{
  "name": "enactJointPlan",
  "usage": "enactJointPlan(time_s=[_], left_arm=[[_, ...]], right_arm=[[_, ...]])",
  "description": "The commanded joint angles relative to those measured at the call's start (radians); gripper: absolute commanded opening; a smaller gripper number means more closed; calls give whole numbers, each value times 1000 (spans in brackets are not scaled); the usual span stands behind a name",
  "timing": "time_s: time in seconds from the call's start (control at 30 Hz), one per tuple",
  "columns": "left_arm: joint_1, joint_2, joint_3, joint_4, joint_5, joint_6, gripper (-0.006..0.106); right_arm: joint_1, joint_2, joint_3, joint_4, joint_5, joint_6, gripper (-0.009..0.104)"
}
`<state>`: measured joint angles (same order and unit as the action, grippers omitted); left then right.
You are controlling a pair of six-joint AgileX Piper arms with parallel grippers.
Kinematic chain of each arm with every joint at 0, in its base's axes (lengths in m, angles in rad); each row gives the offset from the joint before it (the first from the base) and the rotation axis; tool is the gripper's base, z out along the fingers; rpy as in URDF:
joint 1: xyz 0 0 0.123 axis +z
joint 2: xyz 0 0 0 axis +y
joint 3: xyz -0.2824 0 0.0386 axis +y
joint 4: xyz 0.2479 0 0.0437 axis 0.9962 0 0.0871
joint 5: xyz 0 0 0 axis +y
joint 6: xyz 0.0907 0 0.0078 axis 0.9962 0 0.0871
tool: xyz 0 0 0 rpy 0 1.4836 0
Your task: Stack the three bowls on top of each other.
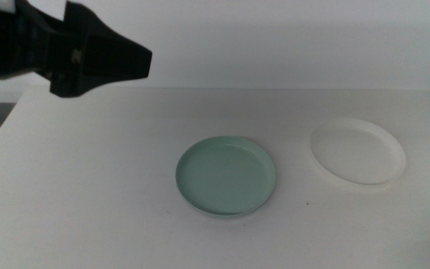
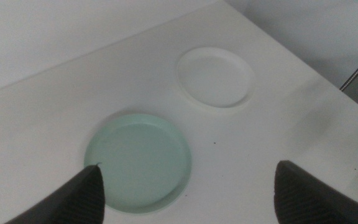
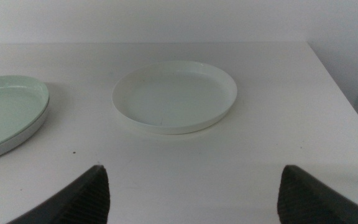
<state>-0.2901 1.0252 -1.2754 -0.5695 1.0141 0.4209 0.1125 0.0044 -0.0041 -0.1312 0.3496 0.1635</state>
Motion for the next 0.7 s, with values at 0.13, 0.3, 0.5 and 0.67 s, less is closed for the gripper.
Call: enactJointPlan(time_s=[0.13,0.3,0.5,0.67], left_arm=[[-2,6,-43,21,23,-13,94],[-2,6,-44,21,40,-13,94],[-2,6,-44,21,30,-10,94],[-2,6,-44,21,21,-10,94]], right_arm=[[-4,-4,4,-16,-9,-8,79],[-4,-4,4,-93,-72,-15,79],[-4,-4,4,-91,-122,-10,79],[-4,-4,4,-70,-217,74,79]])
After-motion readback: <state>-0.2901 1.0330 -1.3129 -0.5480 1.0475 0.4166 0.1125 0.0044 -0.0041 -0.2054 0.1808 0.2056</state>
